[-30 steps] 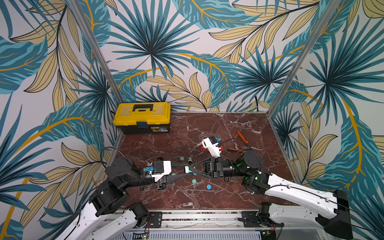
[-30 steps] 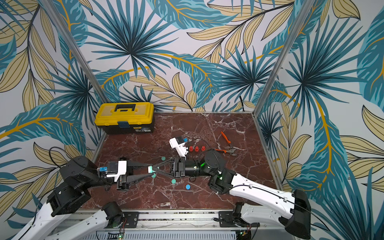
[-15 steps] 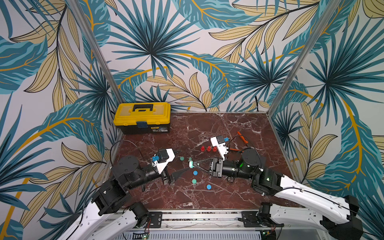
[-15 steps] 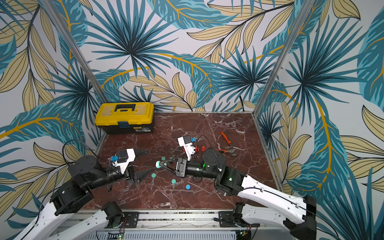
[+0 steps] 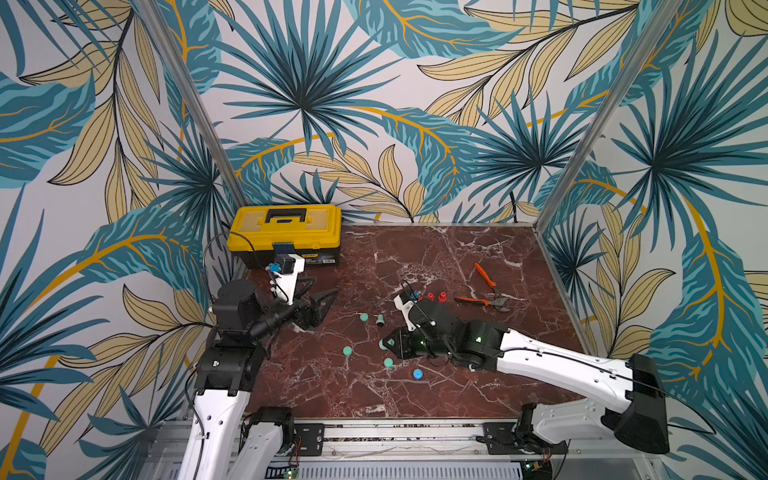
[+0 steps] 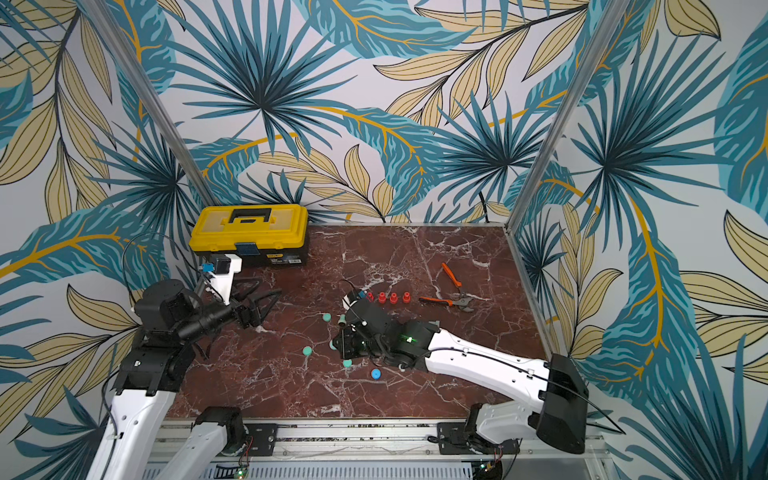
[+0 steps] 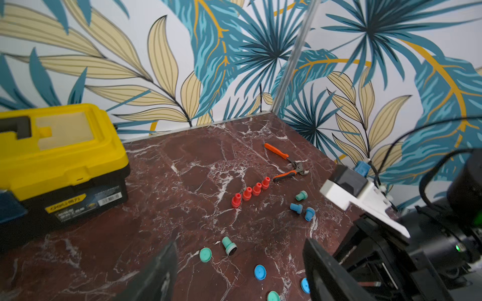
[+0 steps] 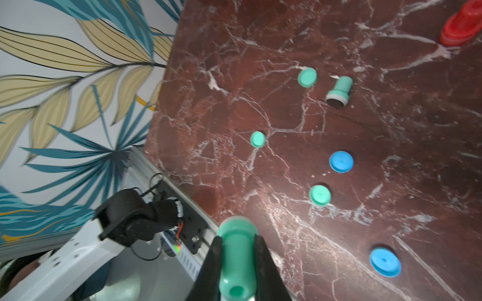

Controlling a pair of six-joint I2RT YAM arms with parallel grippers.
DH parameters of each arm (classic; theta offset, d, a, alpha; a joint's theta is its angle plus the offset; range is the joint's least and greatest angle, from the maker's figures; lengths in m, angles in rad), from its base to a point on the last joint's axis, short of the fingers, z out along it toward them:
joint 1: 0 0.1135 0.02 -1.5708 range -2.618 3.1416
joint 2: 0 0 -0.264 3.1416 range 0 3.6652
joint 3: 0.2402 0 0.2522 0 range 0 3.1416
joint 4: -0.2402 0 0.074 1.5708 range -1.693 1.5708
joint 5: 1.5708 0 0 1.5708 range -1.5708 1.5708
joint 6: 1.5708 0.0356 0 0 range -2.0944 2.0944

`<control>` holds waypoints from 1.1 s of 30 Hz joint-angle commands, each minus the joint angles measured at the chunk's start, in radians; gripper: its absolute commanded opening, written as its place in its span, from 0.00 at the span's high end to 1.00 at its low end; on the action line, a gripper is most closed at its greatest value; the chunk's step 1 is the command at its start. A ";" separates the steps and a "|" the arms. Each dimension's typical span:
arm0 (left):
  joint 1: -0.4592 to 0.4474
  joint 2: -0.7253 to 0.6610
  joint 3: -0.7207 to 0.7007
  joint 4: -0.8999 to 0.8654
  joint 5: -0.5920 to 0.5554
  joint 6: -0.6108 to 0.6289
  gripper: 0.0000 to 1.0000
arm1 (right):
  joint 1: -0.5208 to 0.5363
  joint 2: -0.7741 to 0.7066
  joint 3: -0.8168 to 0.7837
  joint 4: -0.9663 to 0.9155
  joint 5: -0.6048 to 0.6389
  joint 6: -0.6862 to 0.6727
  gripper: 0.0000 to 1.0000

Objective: Close the stamp cap
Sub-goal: Close the cover of the stamp.

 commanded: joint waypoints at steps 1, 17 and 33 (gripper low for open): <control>0.082 0.017 -0.055 0.074 0.091 -0.113 0.23 | 0.000 0.072 0.024 -0.093 0.054 -0.039 0.94; 0.083 -0.060 -0.148 0.056 -0.186 -0.040 0.19 | 0.001 0.350 0.043 -0.076 0.033 -0.045 0.94; 0.084 -0.059 -0.148 0.056 -0.172 -0.038 0.15 | 0.000 0.440 0.107 -0.100 0.104 -0.067 0.94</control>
